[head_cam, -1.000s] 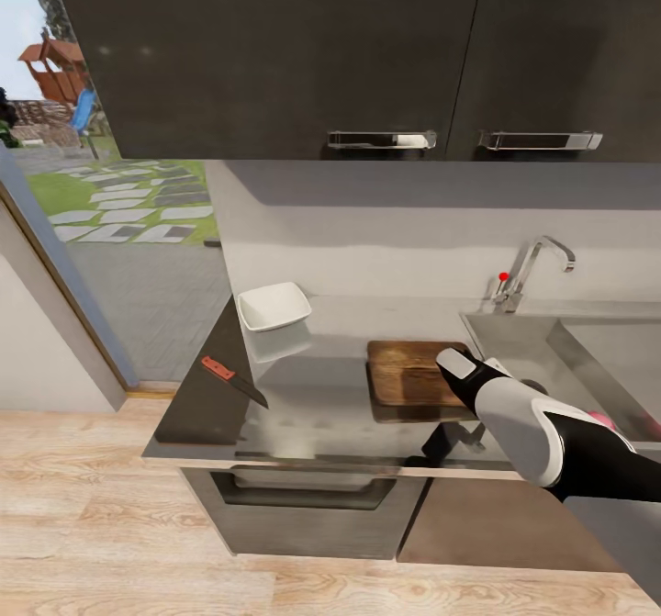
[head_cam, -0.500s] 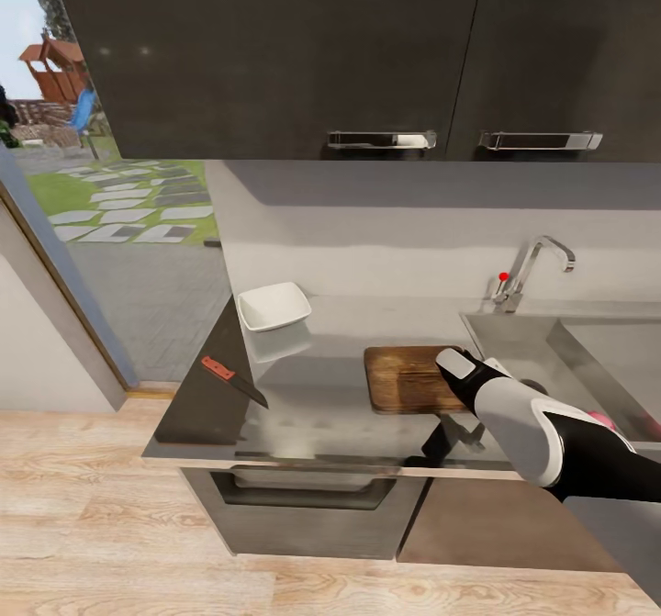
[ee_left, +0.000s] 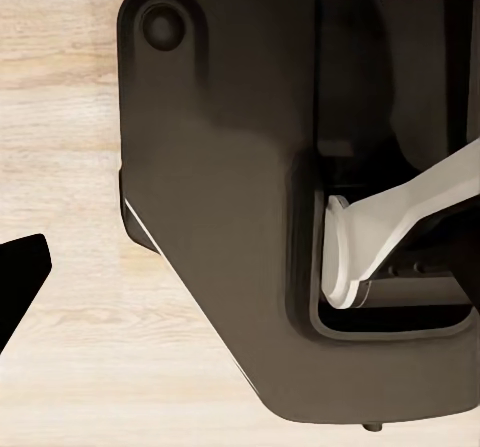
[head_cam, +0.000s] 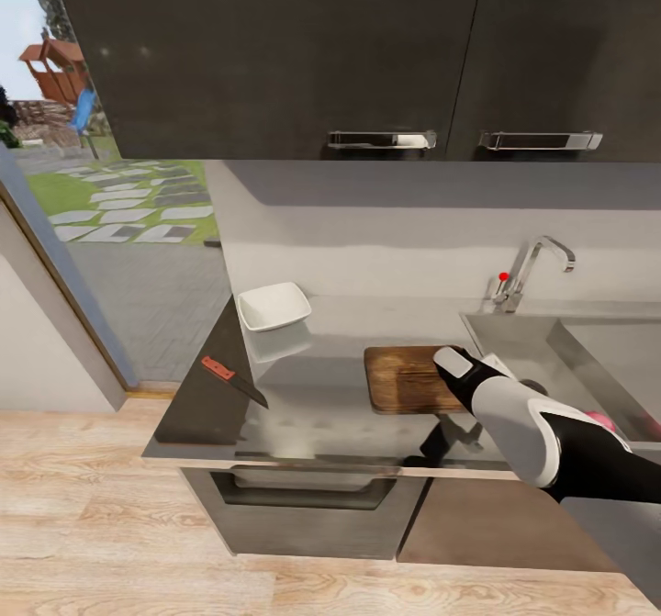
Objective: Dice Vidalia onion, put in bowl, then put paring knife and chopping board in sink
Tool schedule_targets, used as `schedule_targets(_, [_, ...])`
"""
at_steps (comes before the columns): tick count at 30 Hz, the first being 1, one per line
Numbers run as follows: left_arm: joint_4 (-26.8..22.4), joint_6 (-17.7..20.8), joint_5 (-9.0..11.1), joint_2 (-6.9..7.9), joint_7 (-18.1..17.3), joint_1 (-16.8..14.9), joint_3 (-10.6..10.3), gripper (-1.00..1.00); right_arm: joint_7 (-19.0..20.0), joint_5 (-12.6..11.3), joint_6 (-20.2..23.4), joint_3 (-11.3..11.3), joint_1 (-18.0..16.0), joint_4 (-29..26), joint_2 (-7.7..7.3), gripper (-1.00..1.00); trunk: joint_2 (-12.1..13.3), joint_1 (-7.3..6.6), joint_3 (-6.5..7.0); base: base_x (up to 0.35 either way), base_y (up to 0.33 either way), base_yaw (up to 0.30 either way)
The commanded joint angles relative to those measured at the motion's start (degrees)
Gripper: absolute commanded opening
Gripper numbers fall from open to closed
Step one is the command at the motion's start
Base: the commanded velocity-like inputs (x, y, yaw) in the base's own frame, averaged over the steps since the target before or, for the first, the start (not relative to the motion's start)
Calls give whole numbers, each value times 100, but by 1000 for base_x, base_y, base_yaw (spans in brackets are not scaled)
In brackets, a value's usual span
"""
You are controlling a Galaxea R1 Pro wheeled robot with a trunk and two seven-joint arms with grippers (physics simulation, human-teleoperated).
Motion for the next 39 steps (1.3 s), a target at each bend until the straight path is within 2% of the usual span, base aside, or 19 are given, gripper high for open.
schedule_targets(1, [-8,-7,26,2,-6,2,-10,100,-4,16,-30,-38,-4,-9,5,100,-10,3,-9,0,0,0])
schedule_targets(4, [-8,-7,26,2,-6,2,-10,100,2,32,-30,54,-4,-27,10,100,-10,3,-9,0,0,0])
schedule_targets(12, [-8,-7,26,2,-6,2,-10,100,6,119,-16,729,-4,-191,36,100,-10,3,-9,0,0,0])
schedule_targets(15, [-8,-7,26,2,-6,2,-10,100,6,163,-15,985,-4,-267,114,100,-10,3,-9,0,0,0])
schedule_targets(17, [-8,-7,26,2,-6,2,-10,100,6,232,-15,1252,-4,-333,173,100,-10,3,-9,0,0,0])
schedule_targets(20, [-8,-6,25,2,-6,2,-10,100,22,330,-9,1773,-4,-436,220,100,-10,3,-9,0,0,0])
schedule_targets(24, [-6,-5,27,2,-6,2,-10,100,206,363,-4,2102,-4,-502,235,100,-10,3,-9,0,0,0])
schedule_targets(27, [18,-1,28,2,-6,2,-10,100,747,379,4,2221,-4,-523,238,100,-10,3,-9,0,0,0])
schedule_targets(28, [36,1,27,2,-6,-3,-10,100,1549,391,69,2261,-4,-520,232,100,-10,3,-9,0,0,0])
schedule_targets(31, [44,1,26,2,-6,-5,-10,100,2382,422,226,2277,-4,-489,217,100,-10,3,-9,0,0,0])
schedule_targets(32, [46,2,26,2,-6,-5,-10,100,2529,436,247,2277,-4,-482,213,100,-10,3,-9,0,0,0])
schedule_targets(34, [52,2,29,2,-6,-6,-10,100,3171,619,311,2285,-4,-452,202,100,-10,3,-9,0,0,0])
schedule_targets(39, [53,5,31,2,-6,-7,-10,100,3337,813,319,2289,-4,-438,207,100,-10,3,-9,0,0,0])
